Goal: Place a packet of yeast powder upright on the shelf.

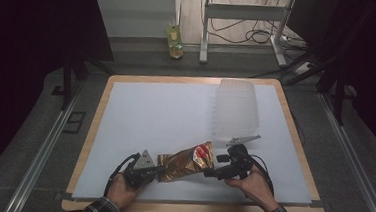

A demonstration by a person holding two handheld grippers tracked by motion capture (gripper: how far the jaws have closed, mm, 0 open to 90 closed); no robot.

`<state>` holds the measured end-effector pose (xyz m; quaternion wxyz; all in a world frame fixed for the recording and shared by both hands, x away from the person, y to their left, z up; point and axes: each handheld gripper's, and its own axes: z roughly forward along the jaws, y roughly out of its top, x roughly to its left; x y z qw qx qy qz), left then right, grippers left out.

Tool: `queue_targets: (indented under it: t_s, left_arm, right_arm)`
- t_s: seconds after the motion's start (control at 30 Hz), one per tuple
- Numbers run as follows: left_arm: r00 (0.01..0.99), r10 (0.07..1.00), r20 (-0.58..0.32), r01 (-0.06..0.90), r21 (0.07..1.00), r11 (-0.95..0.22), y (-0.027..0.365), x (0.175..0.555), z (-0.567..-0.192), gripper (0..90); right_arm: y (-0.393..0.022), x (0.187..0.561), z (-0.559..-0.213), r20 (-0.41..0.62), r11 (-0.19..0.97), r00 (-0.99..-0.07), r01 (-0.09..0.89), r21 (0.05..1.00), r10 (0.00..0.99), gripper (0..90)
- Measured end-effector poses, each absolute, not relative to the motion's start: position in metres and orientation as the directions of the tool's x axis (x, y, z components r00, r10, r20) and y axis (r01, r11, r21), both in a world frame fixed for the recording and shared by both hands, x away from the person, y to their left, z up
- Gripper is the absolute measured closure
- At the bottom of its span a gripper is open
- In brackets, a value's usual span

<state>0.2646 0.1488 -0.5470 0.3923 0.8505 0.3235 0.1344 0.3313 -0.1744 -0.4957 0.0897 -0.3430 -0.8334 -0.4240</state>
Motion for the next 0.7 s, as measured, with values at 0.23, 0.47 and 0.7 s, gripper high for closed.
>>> queue_targets:
  t_s: [0.23,0.47,0.7]
  left_arm:
    - [0.756,0.654,-0.029,0.447,0.753,-0.483,0.149,0.265,-0.547,90.0]
    - [0.756,0.654,-0.027,0.446,0.753,-0.484,0.149,0.265,-0.547,90.0]
    - [0.754,0.657,-0.026,0.444,0.757,-0.480,0.149,0.264,-0.546,89.8]
  right_arm:
    - [-0.154,0.347,-0.491,0.514,0.372,-0.690,0.716,0.591,0.510,18.0]
    - [-0.144,0.357,-0.495,0.622,0.320,-0.594,0.803,0.503,0.510,43.2]
    - [-0.144,0.361,-0.495,0.647,0.319,-0.583,0.812,0.489,0.492,70.7]
